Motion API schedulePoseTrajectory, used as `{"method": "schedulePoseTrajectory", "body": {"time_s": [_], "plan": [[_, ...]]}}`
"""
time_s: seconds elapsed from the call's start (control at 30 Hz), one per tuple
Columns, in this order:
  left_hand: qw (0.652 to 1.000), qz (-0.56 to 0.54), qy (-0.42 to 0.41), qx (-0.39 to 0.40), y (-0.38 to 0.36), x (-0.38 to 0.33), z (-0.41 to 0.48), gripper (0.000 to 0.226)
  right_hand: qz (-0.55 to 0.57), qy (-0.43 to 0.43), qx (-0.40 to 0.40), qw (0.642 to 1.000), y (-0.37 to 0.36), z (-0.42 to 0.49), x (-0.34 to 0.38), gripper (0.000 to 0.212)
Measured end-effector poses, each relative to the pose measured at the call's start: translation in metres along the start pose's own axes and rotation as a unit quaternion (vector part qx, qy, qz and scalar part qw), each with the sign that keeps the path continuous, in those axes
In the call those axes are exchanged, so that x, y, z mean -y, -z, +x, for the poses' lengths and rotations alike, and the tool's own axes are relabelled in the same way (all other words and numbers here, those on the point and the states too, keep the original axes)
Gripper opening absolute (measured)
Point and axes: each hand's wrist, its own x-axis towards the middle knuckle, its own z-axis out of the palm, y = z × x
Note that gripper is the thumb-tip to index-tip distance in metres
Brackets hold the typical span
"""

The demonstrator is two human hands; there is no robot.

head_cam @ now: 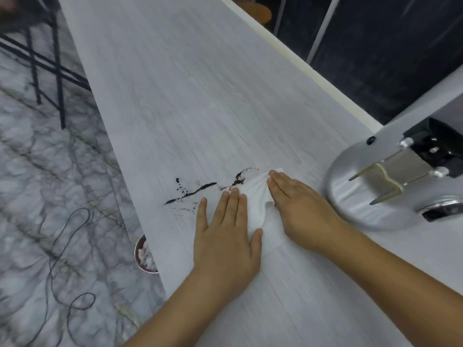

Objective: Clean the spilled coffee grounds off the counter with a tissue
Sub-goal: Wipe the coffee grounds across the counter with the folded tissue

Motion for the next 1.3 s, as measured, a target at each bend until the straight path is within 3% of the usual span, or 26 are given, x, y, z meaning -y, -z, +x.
{"method": "schedulePoseTrajectory", "body": {"time_s": [0.13,0.37,0.6,0.9,1.3], "plan": [[1.000,-0.018,-0.020,0.000,-0.006,-0.013,-0.048,0.074,0.001,0.003,-0.018,1.000,-0.010,-0.056,0.011,0.057],[0.998,0.002,-0.060,-0.003,-0.020,-0.019,-0.155,0.069,0.029,0.023,-0.021,0.999,-0.029,-0.172,0.046,0.067],[0.997,0.018,-0.069,-0.001,-0.013,-0.005,-0.211,0.065,0.009,0.042,-0.004,0.999,-0.034,-0.222,0.073,0.063],[0.998,-0.002,-0.052,-0.024,-0.003,0.043,-0.169,0.064,-0.024,0.110,-0.017,0.994,-0.016,-0.143,0.072,0.062],[0.999,0.013,-0.028,-0.013,0.038,0.164,-0.044,0.066,-0.021,0.097,-0.027,0.995,0.005,0.035,0.109,0.063]]}}
